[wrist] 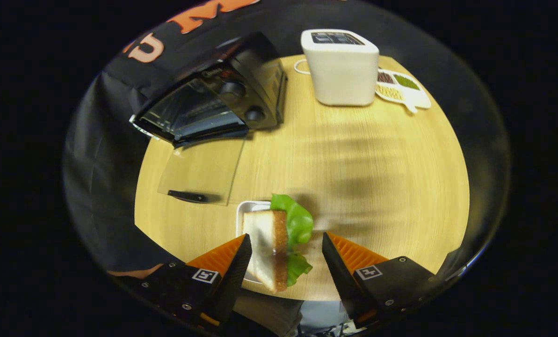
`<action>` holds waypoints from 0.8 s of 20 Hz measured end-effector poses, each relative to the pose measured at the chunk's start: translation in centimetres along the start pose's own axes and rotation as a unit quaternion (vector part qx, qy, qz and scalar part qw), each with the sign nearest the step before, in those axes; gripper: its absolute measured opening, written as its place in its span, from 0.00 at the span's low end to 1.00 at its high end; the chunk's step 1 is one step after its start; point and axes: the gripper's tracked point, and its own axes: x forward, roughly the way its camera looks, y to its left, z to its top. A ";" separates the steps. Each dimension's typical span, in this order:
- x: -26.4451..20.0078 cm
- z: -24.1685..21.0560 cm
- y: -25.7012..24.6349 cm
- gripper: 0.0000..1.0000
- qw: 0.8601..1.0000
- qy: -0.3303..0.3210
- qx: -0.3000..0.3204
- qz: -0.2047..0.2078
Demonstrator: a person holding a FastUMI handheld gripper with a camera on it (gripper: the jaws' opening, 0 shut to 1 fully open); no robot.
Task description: Open the toaster oven, put the food inside, and close the toaster oven door.
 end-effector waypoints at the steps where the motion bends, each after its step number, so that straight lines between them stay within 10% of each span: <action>1: 0.6 -0.2 0.6 0.88 1.000 0.007 0.021 0.022; 9: 0.2 0.5 2.5 0.37 0.984 -0.004 0.138 0.113; 16: -4.1 4.0 7.1 0.34 0.967 -0.067 0.179 0.167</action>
